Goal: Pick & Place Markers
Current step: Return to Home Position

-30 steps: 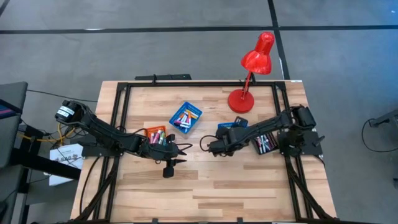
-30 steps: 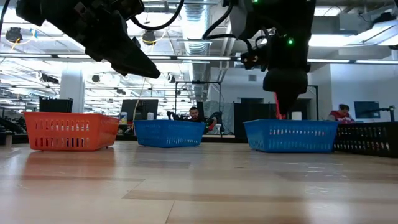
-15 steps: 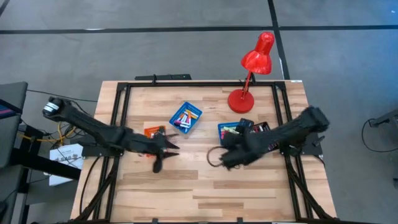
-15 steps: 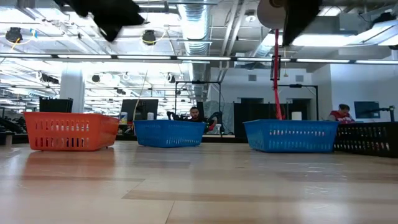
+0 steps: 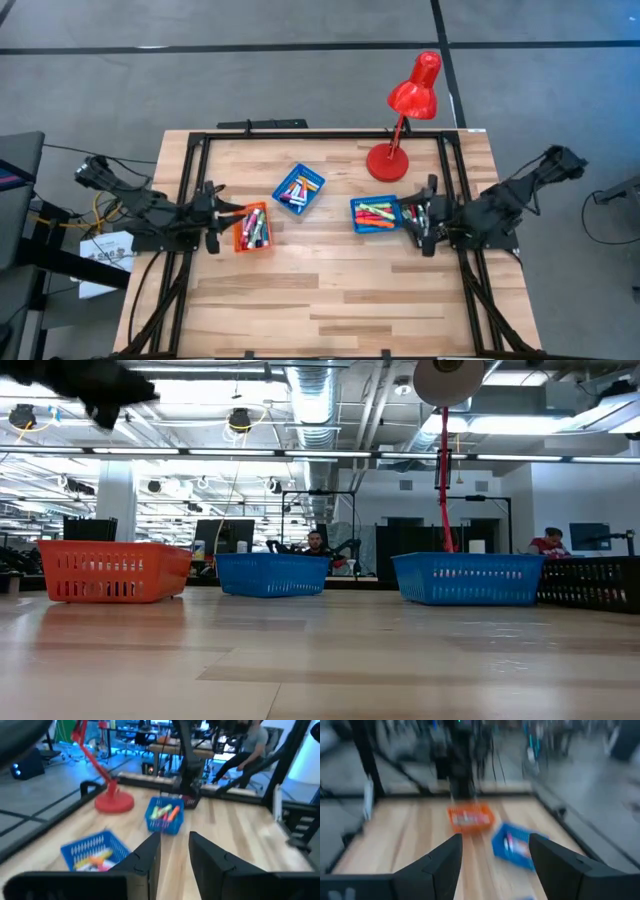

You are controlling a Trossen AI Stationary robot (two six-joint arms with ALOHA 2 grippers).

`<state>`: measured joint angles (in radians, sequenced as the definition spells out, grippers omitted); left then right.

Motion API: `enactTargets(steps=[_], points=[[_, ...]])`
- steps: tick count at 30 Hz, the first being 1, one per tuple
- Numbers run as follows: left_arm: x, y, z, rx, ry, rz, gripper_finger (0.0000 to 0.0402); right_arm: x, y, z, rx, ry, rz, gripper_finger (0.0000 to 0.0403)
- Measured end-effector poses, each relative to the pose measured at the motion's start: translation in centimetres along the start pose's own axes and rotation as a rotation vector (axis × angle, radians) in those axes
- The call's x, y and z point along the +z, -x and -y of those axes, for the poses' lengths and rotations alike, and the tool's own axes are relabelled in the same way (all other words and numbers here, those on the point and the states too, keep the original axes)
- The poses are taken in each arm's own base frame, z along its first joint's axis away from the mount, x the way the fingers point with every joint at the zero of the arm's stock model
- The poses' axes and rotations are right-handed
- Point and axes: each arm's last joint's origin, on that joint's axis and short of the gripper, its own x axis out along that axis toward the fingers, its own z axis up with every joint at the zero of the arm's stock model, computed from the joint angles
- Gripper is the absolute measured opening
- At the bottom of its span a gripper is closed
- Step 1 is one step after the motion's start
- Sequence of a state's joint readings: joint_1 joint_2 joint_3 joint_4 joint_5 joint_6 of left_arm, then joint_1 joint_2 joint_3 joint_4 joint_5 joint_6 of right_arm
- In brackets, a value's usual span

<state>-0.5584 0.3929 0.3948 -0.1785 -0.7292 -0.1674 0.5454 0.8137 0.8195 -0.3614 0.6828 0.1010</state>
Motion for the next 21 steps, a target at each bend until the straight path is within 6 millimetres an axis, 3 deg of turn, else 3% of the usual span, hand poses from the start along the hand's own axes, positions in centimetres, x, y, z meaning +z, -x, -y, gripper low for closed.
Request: enactTargets(steps=[4, 9, 17, 21], points=[[-2.6, 0.3, -1.0, 0.018, 0.054, 0.056, 0.0097, -5.0, -0.2, 1.6, 0.067, -0.022, 0.280, 0.0221], [-2.4, 1.4, -2.3, 0.038, 0.075, 0.169, 0.0097, -10.1, -0.1, 3.1, 0.126, -0.014, 0.509, 0.0221], [-1.7, 2.5, -3.0, 0.008, 0.063, 0.266, 0.0097, -13.3, 1.3, 4.7, 0.144, -0.118, 0.489, 0.0221], [-3.0, 1.9, -2.7, 0.009, 0.043, 0.229, 0.0097, -13.9, 1.9, 4.8, 0.163, -0.098, 0.470, 0.0221]])
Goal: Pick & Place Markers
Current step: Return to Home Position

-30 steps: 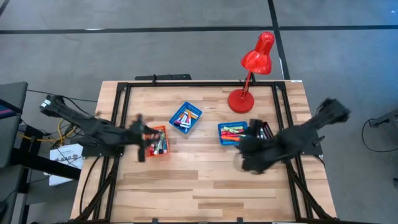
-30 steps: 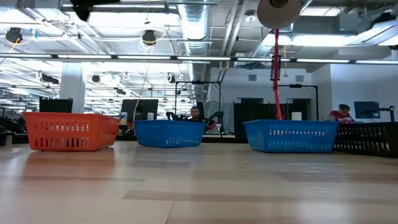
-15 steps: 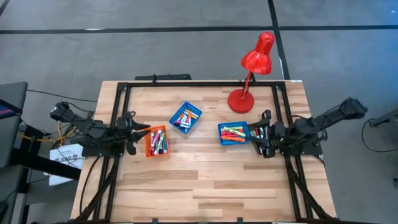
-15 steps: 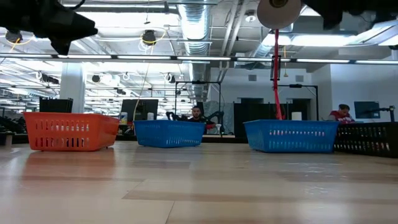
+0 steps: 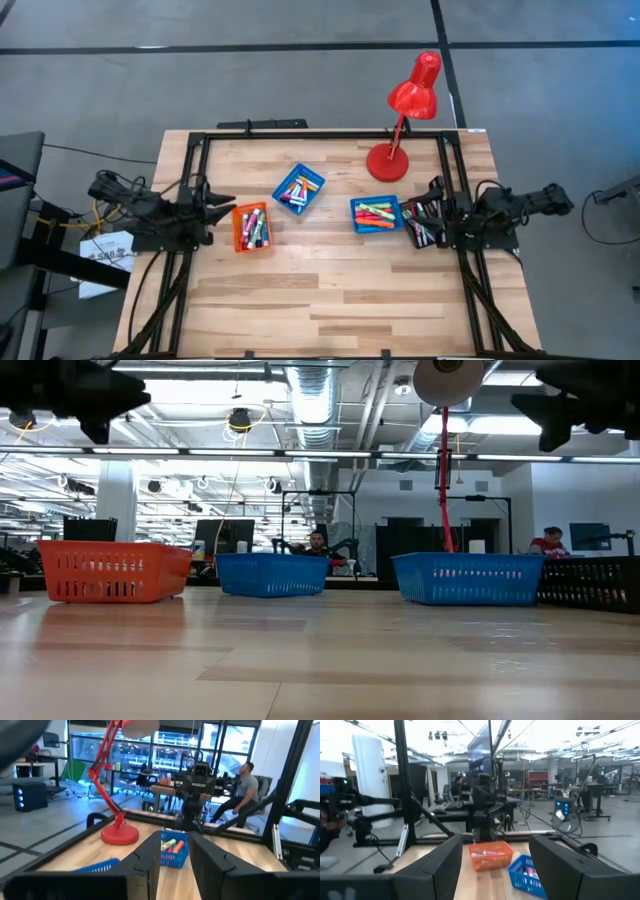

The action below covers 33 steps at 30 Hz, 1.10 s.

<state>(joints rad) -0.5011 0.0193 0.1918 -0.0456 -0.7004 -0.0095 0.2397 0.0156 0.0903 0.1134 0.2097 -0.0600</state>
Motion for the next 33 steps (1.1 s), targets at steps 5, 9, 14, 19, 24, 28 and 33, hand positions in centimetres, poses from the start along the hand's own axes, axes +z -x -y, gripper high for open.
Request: enactTargets(steps=[5, 9, 14, 19, 24, 28, 33], points=[[-2.6, -0.5, 0.4, 0.006, 0.015, -0.003, 0.0097, -0.8, 0.1, 0.0, -0.010, 0.012, -0.084, 0.0220], [-4.1, -0.7, 0.5, 0.006, 0.033, 0.022, 0.0097, -1.7, 0.1, 0.1, -0.044, -0.005, -0.116, 0.0220], [-4.4, -0.7, 0.5, 0.006, 0.027, 0.014, 0.0097, -3.2, -0.1, 0.3, -0.080, 0.027, -0.116, 0.0220], [-4.5, -0.7, 0.6, 0.006, -0.031, 0.012, 0.0097, -3.3, -0.1, 0.8, -0.192, 0.017, -0.130, 0.0220], [-4.5, -0.7, 0.6, -0.009, -0.043, 0.012, 0.0097, -3.3, -0.1, 1.1, -0.246, 0.022, -0.132, 0.0220], [-4.5, -0.7, 0.7, -0.059, -0.044, 0.011, 0.0097, -3.3, -0.1, 1.2, -0.251, 0.022, -0.132, 0.0220], [-4.5, -0.7, 0.8, -0.062, 0.017, 0.009, 0.0097, -3.3, -0.1, 1.2, -0.250, 0.022, -0.132, 0.0220]])
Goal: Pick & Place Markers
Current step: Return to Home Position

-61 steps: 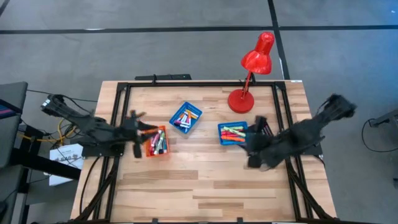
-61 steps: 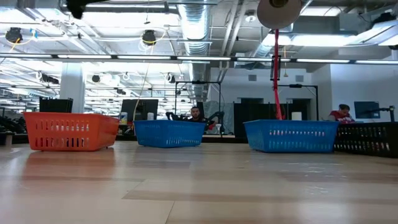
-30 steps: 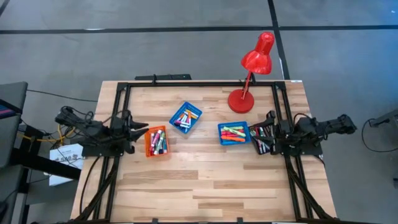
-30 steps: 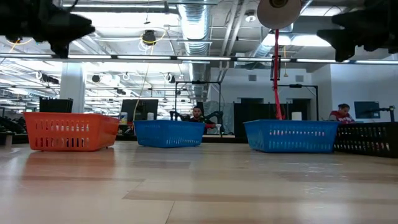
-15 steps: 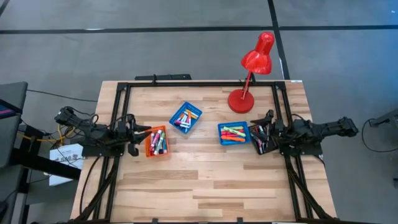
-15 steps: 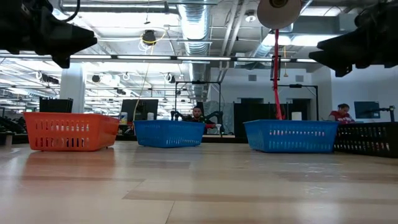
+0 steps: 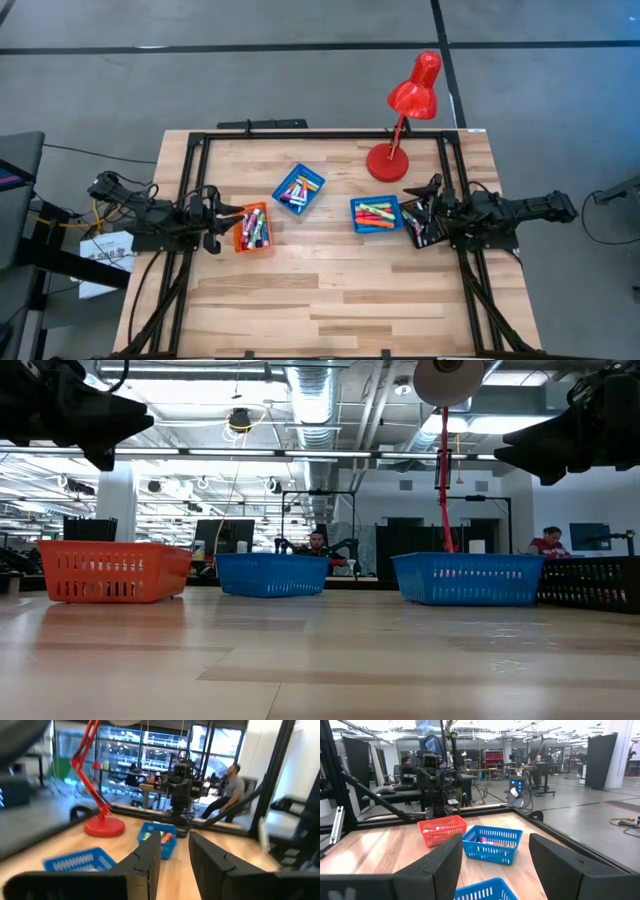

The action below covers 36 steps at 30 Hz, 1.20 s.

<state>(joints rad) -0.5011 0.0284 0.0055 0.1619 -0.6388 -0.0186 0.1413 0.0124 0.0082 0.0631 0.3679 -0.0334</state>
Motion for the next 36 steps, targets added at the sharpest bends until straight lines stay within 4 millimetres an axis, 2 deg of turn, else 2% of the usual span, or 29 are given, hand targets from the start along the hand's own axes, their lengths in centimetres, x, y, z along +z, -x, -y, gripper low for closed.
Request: enactTargets(steps=[4, 36], points=[[0.03, 0.00, 0.00, 0.000, 0.123, 0.003, 0.0097, -0.01, 0.00, 0.00, 0.000, 0.000, 0.000, 0.0220], [0.05, 0.00, 0.00, 0.000, 0.120, 0.004, 0.0097, -0.05, -0.01, -0.01, 0.001, 0.001, -0.002, 0.0221]])
